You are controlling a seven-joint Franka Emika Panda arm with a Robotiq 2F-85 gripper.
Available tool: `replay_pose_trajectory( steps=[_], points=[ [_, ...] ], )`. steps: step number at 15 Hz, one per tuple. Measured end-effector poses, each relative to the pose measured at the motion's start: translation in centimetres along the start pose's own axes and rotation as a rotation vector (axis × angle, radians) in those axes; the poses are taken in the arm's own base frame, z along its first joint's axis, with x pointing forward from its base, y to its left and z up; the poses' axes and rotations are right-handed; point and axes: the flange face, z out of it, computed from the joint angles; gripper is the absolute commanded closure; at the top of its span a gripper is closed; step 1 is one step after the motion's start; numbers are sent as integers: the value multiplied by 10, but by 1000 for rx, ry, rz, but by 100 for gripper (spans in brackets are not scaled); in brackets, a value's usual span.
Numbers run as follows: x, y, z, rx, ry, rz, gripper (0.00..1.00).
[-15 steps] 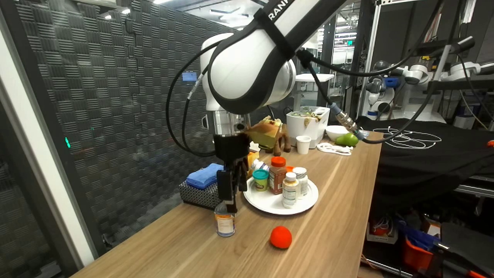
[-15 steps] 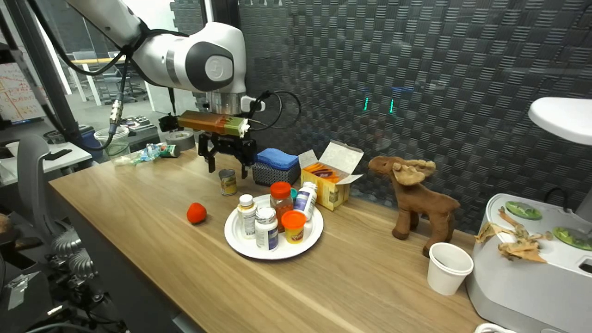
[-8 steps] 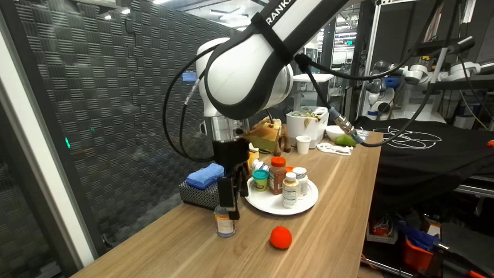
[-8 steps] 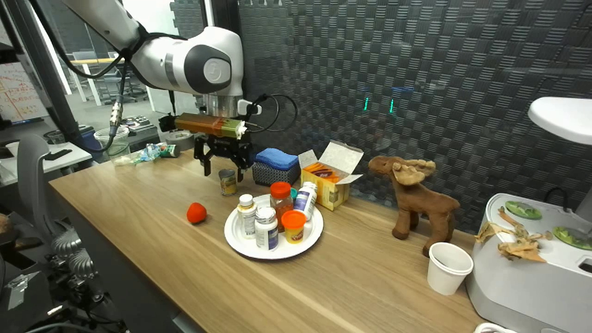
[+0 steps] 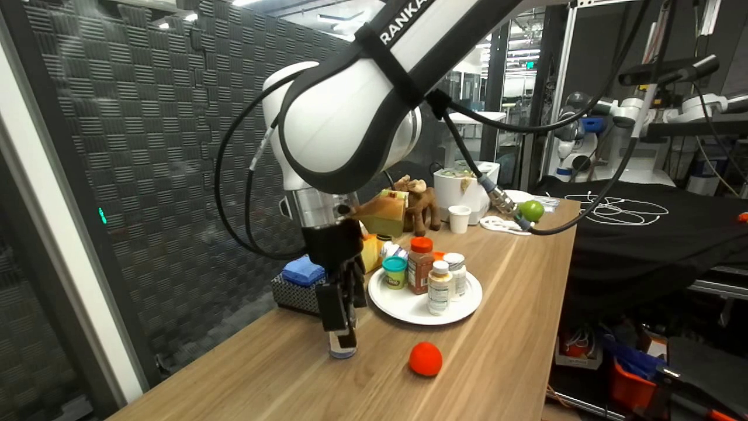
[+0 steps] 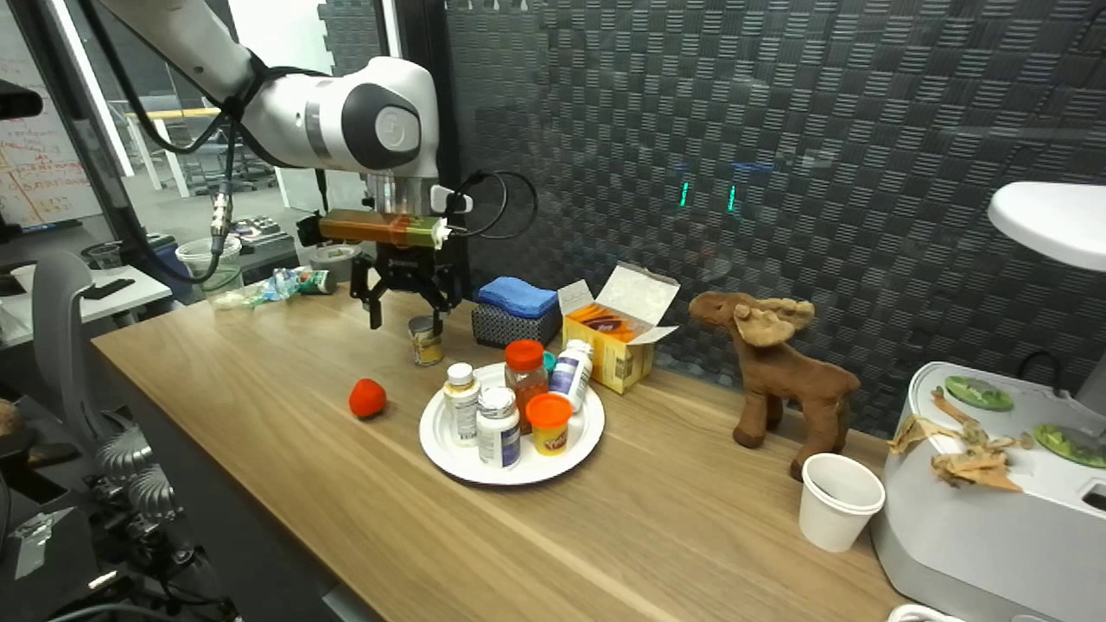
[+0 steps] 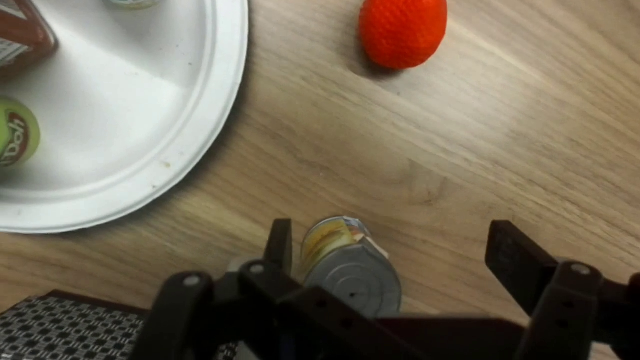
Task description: Pick up the bottles and small containers from the table and put them on the white plate.
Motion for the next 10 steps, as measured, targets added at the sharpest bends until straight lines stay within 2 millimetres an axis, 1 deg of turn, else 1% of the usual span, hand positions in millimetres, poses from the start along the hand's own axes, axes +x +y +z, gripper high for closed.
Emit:
replay_pose_trajectory(
  steps=[5,8,10],
  points=[
    [7,14,-10,-66,16,48,0],
    [12,17,-9,-74,17,53,0],
    [16,17,-4,-72,15,51,0]
  ],
)
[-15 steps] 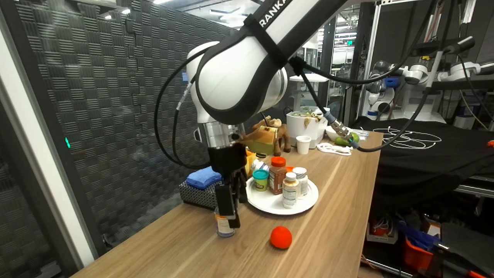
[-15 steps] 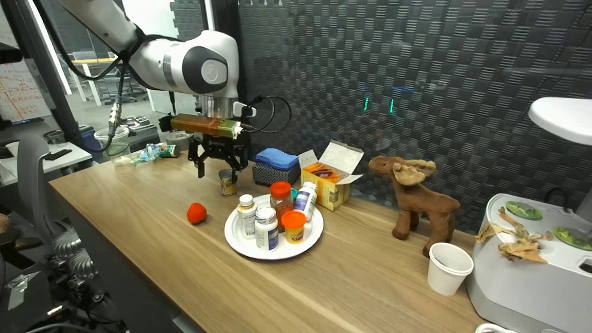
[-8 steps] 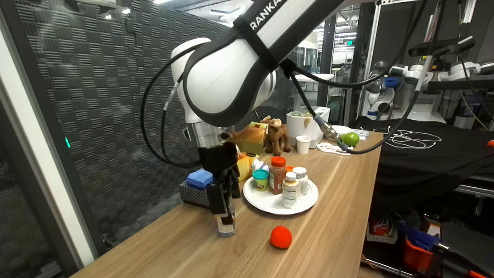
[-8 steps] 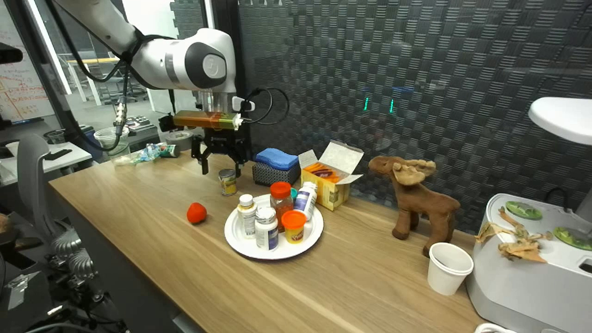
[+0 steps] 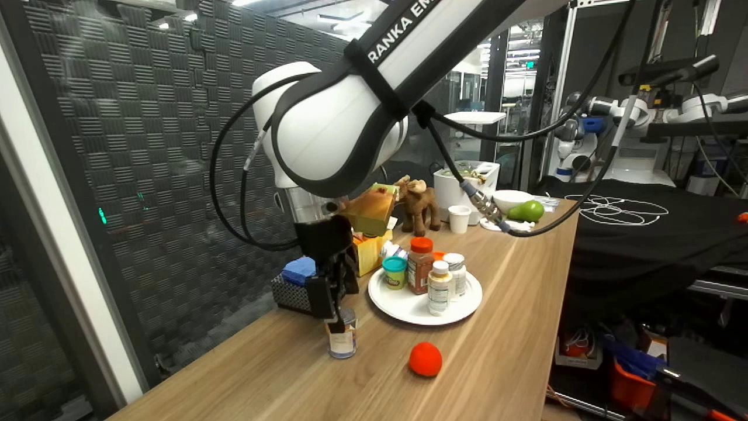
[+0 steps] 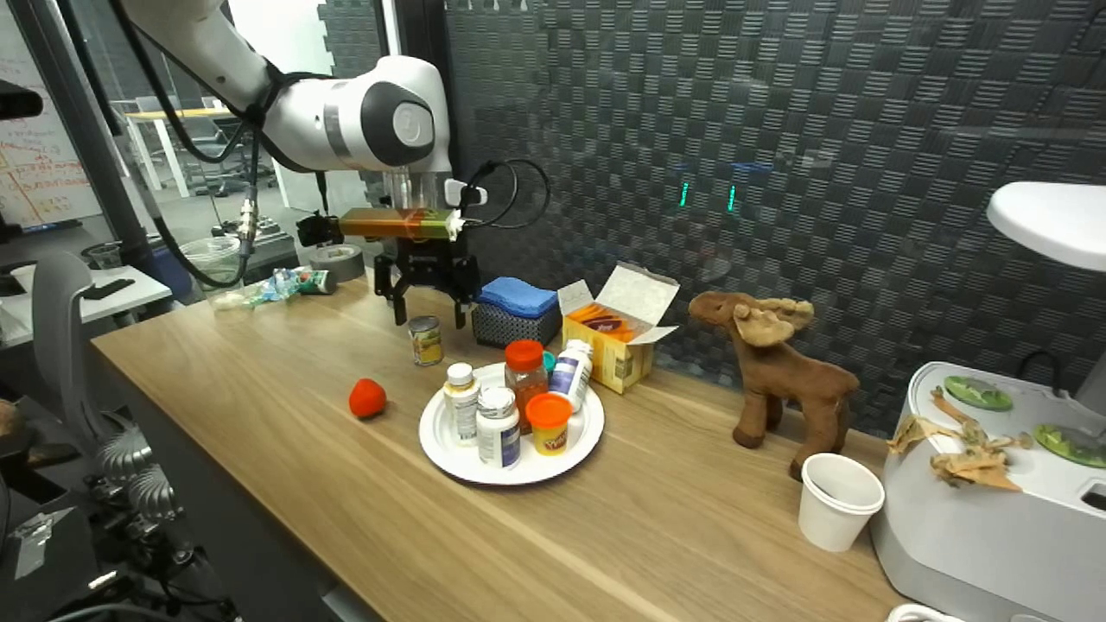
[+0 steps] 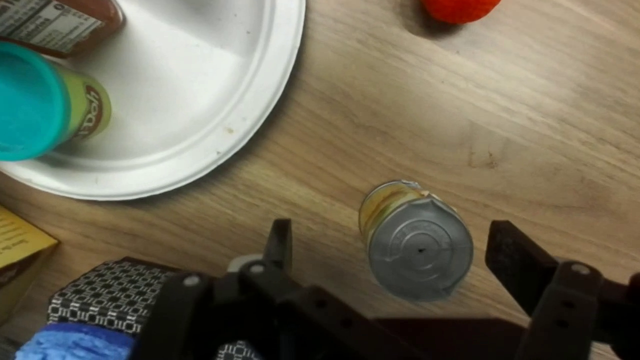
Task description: Pick up the bottles and small containers from the table and put them on the white plate.
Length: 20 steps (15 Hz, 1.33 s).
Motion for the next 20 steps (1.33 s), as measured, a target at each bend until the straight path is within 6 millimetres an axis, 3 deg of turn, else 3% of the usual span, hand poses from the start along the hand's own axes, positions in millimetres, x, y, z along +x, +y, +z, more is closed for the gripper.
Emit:
replay_pose_trajectory(
  steps=[2,4,8,11,17,20],
  points=[
    [4,-2,5,3,-3,-4,0],
    [8,-4,9,4,-5,-8,26],
    [13,-5,10,5,-1,-10,58],
    [14,-8,9,3,2,-10,77],
    [15,-23,6,-3,14,26,74],
    [7,-21,-5,-13,32,103,74]
  ],
)
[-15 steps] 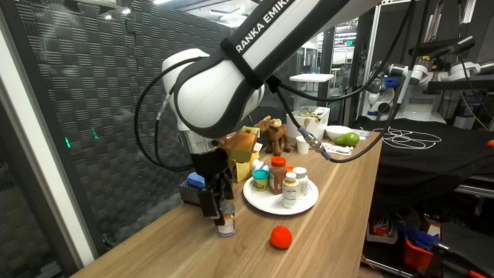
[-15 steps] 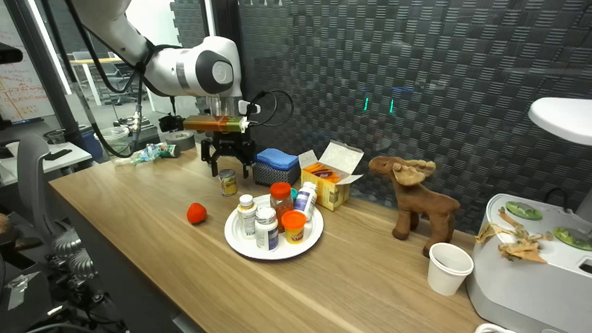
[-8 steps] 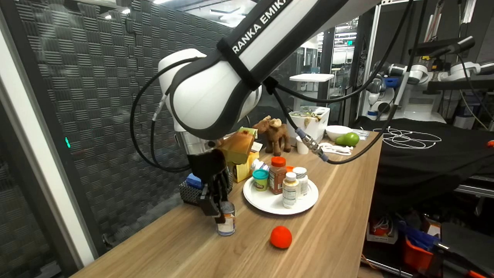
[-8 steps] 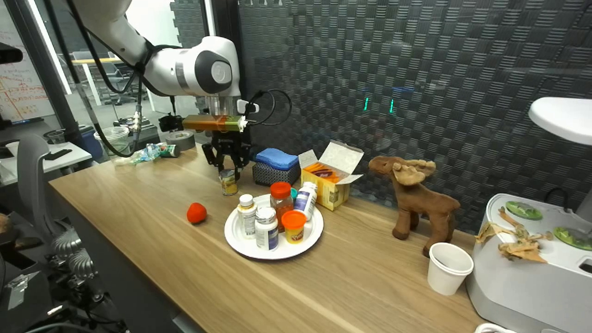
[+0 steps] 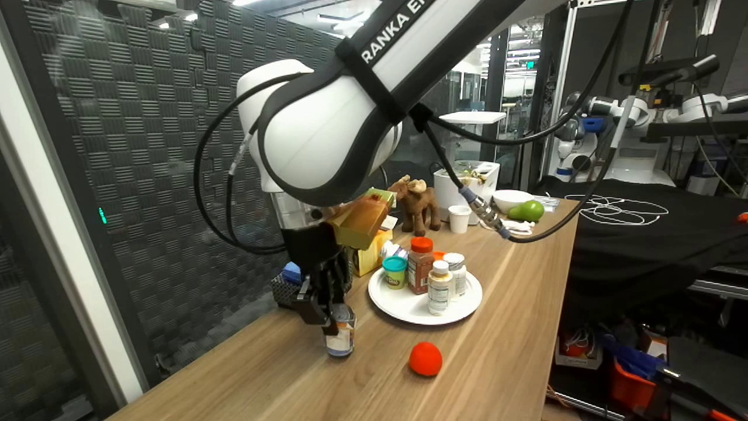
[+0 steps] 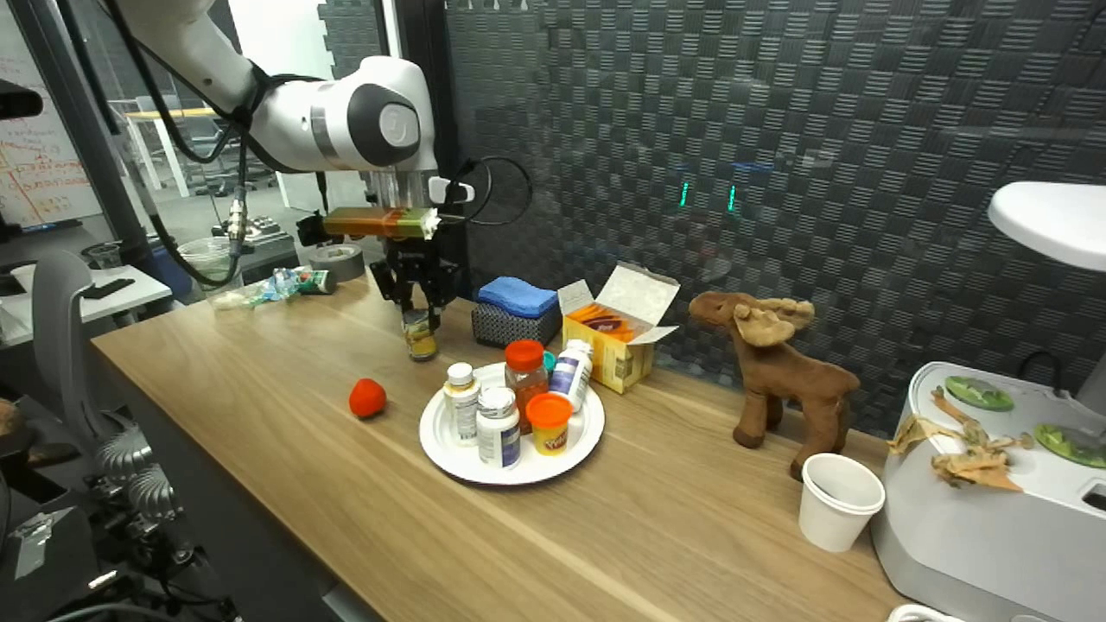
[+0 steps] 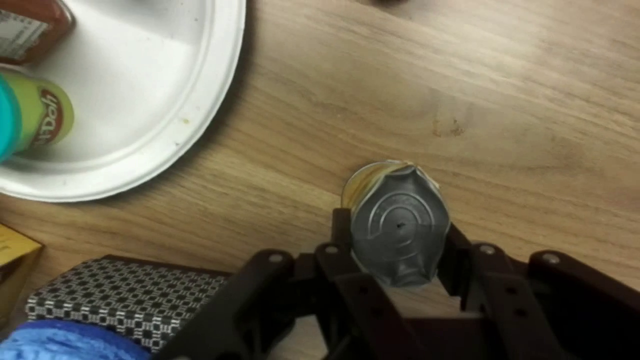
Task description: Pick up the bottles and small containers from the table and put them on the white plate.
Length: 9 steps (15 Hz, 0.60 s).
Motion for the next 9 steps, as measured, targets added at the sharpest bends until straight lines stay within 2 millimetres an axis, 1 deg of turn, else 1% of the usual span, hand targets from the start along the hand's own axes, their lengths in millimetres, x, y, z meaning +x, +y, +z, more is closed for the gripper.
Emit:
replay_pose_trajectory(
  steps=[2,5,7,9],
  points=[
    [-8,9,-12,-13,16,75,74],
    [-23,31,-32,-32,34,175,74],
    [-31,48,-37,-39,37,226,74],
    [-37,65,-35,-43,27,264,76]
  ],
)
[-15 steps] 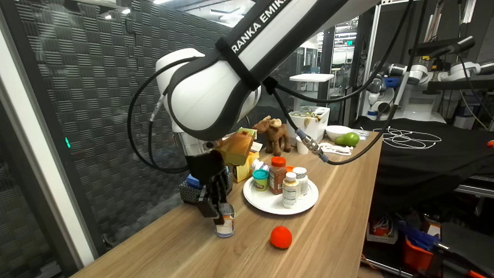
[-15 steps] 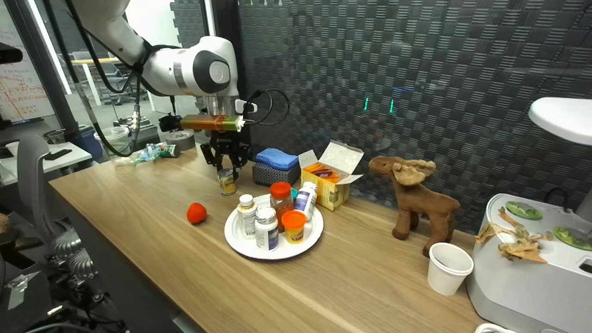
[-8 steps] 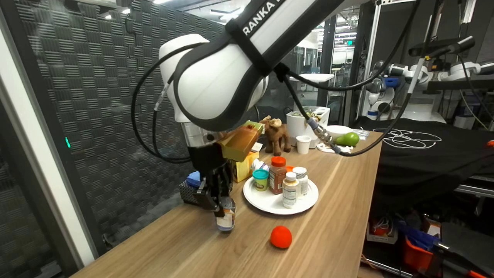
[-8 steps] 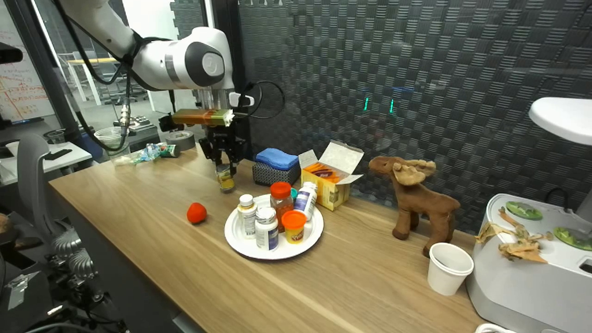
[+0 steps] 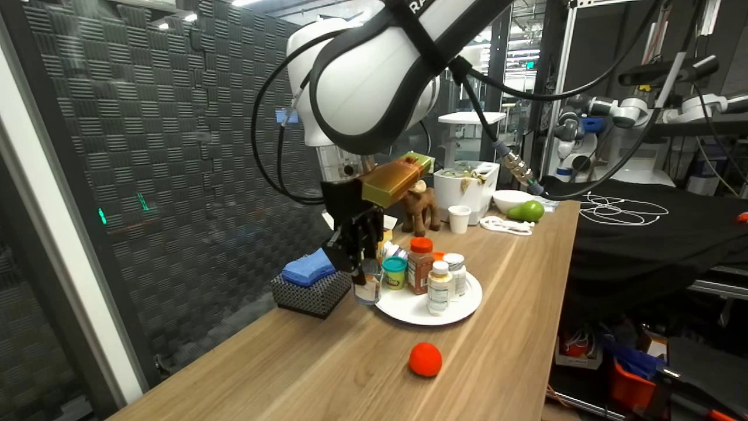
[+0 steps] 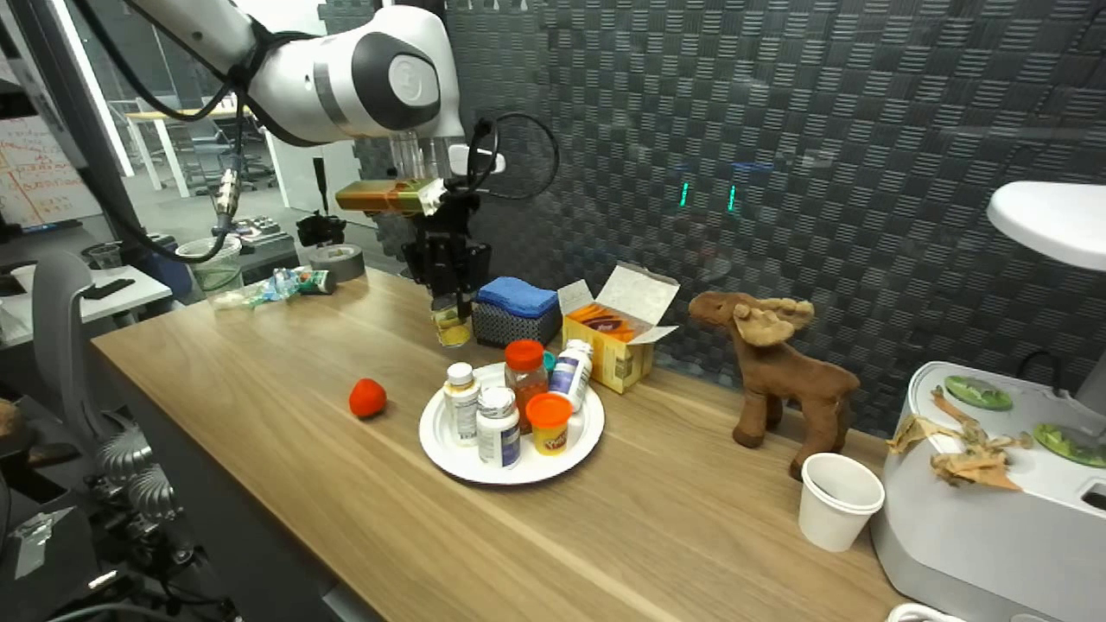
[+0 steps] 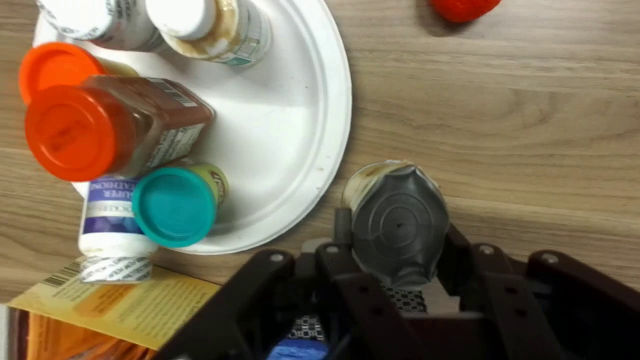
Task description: Pick up the bottles and small containers from the table and put them on the white plate.
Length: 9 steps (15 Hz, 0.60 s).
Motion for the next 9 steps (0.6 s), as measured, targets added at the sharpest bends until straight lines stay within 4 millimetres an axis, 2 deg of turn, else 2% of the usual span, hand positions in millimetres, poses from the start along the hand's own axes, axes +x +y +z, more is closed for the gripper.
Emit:
replay_pose_trajectory(
  steps=[4,9],
  points=[
    [-2,27,20,-8,-58,44,76],
    [2,36,45,-15,-128,59,76]
  ],
)
